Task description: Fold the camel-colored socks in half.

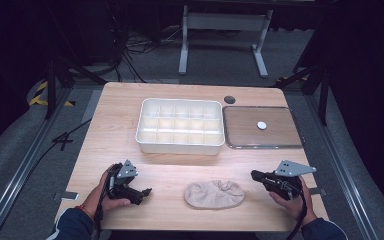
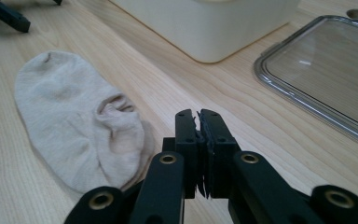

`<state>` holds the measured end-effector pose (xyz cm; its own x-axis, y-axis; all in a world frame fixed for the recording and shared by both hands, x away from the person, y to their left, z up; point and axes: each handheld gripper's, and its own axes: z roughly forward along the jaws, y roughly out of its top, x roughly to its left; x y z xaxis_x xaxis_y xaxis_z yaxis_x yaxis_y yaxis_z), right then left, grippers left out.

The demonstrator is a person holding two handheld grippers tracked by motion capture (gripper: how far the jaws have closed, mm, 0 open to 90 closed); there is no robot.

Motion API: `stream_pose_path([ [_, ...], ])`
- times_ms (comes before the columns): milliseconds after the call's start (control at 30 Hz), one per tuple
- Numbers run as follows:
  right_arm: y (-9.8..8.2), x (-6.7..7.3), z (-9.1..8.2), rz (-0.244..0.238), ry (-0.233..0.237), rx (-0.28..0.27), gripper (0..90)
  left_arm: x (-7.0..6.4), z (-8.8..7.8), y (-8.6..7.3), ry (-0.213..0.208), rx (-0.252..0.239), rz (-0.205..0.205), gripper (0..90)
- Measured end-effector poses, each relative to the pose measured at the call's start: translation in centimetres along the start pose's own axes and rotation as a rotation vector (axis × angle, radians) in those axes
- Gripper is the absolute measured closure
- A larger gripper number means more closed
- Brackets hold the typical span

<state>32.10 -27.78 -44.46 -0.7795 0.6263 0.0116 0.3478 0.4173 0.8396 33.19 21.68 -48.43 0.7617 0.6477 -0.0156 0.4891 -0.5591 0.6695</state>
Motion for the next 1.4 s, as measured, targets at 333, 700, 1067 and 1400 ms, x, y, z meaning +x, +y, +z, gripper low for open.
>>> stream_pose_path([
  [333,1.5,2.6,1.7,-0.069,0.085,0.024,87.1,-0.2,-0.1,0.0,0.016,0.003,-0.014,3.5],
  [700,2.7,6.2,4.9,-0.136,0.157,0.091,86.7,-0.9,-0.3,0.5,0.045,0.019,-0.048,16.0],
  [1067,3.1,9.7,7.9,-0.199,0.239,0.149,87.0,-1.4,-0.2,1.5,0.020,0.012,-0.062,31.2],
  [1400,3.0,10.4,10.1,-0.213,0.233,0.198,87.7,-3.9,0.9,4.2,-0.102,-0.058,-0.020,37.7],
])
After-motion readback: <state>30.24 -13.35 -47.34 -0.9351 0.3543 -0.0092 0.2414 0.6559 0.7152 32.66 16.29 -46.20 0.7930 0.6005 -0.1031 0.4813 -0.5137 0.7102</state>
